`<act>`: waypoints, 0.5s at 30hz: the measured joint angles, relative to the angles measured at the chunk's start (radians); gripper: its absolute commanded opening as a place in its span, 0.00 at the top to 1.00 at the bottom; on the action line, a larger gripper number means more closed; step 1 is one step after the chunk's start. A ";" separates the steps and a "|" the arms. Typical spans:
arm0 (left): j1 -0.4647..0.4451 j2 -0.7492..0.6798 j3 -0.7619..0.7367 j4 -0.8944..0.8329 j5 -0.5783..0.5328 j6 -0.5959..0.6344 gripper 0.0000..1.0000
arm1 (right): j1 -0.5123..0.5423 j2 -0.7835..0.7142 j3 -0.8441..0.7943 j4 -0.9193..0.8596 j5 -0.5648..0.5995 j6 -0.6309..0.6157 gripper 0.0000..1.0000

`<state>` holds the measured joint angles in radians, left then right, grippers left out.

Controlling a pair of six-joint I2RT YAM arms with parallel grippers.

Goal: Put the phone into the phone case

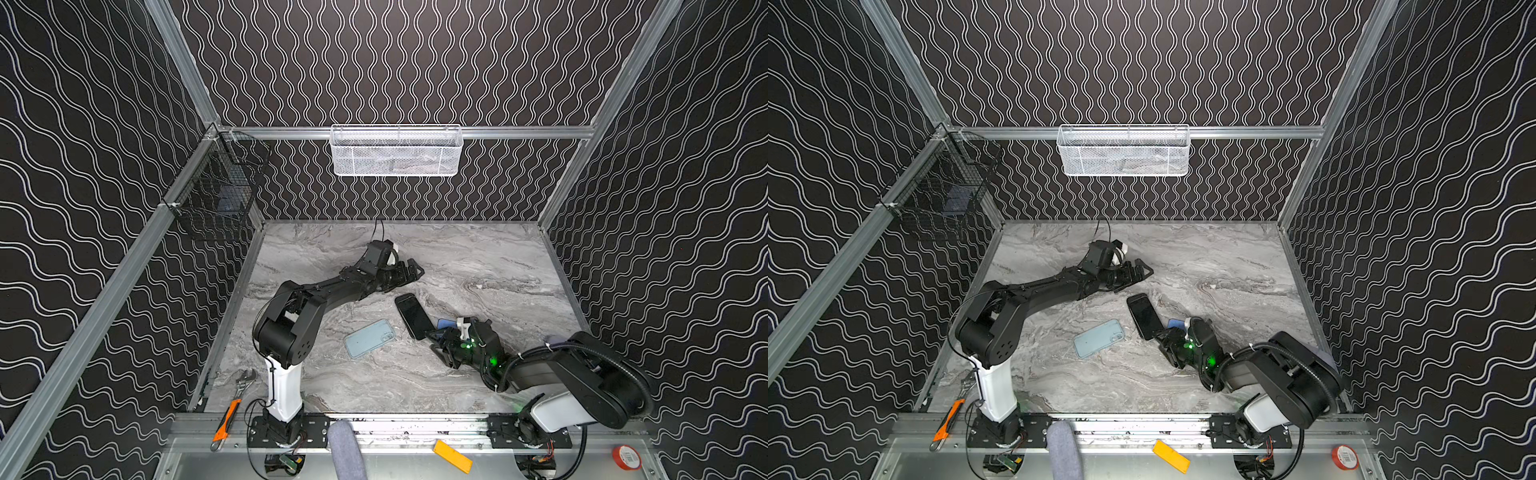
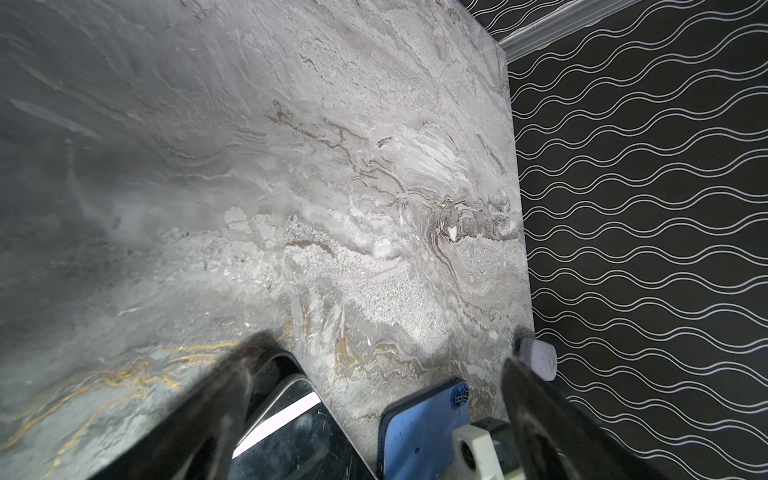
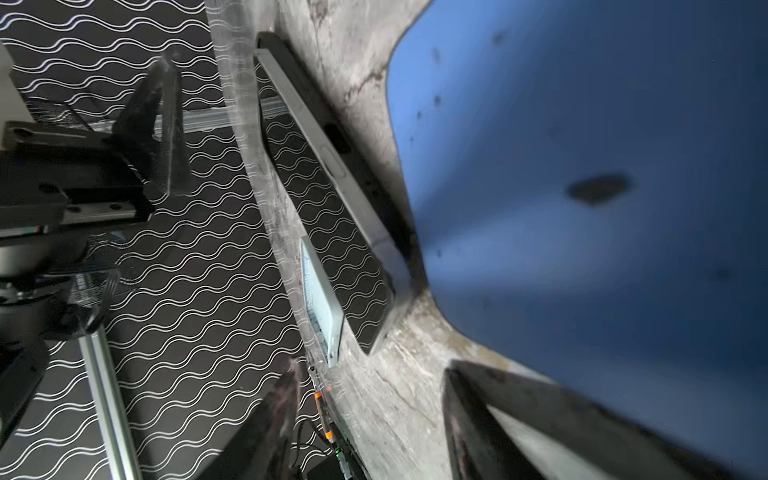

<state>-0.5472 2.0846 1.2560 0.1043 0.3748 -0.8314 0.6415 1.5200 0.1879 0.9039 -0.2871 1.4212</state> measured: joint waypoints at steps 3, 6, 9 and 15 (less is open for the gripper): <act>-0.001 0.000 0.000 0.000 0.003 0.000 0.02 | -0.006 0.065 0.012 0.076 -0.009 0.001 0.42; -0.002 0.000 0.000 0.000 0.003 0.000 0.02 | -0.015 0.137 0.022 0.163 -0.018 0.006 0.45; -0.002 0.000 0.000 -0.001 0.003 0.000 0.02 | -0.023 0.193 0.016 0.251 -0.021 0.016 0.49; -0.003 -0.002 -0.014 -0.001 0.002 0.000 0.02 | -0.030 0.213 0.009 0.291 -0.014 0.028 0.64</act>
<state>-0.5503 2.0823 1.2419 0.1032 0.3771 -0.8310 0.6117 1.7332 0.1970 1.1950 -0.3012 1.4490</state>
